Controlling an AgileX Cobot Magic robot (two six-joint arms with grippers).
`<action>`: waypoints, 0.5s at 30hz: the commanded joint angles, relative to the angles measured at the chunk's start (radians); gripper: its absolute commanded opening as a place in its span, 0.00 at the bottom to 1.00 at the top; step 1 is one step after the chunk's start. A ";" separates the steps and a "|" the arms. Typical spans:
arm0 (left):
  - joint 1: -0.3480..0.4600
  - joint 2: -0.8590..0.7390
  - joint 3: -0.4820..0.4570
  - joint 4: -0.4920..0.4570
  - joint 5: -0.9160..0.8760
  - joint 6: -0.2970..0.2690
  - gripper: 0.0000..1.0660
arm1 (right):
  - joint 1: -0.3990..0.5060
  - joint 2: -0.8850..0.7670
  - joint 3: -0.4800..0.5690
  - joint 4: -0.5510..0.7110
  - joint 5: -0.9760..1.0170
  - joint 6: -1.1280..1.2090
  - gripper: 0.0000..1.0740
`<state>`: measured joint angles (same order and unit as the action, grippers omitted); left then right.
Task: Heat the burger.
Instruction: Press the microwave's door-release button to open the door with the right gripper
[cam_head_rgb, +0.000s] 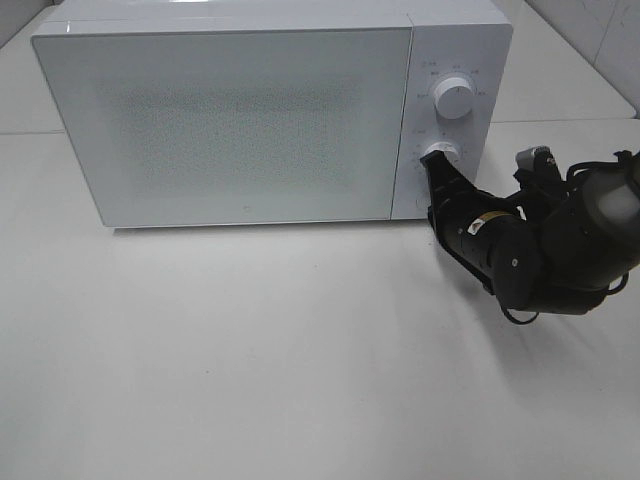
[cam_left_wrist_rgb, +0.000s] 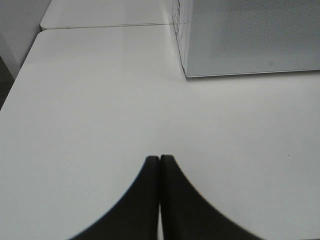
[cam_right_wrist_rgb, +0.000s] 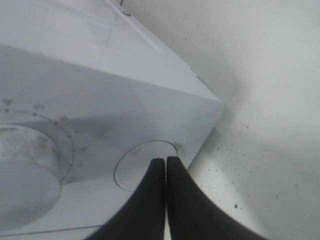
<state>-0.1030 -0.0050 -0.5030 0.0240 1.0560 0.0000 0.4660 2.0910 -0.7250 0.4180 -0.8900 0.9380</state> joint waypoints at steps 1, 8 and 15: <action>-0.001 -0.020 0.003 -0.003 -0.017 0.000 0.00 | -0.004 0.009 -0.023 -0.038 -0.017 0.007 0.00; -0.001 -0.020 0.003 -0.003 -0.017 0.000 0.00 | -0.004 0.031 -0.064 -0.058 -0.055 0.009 0.00; -0.001 -0.020 0.003 -0.003 -0.017 0.000 0.00 | -0.004 0.035 -0.073 -0.022 -0.152 0.007 0.00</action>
<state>-0.1030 -0.0050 -0.5030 0.0240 1.0560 0.0000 0.4680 2.1310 -0.7710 0.3910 -0.9380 0.9390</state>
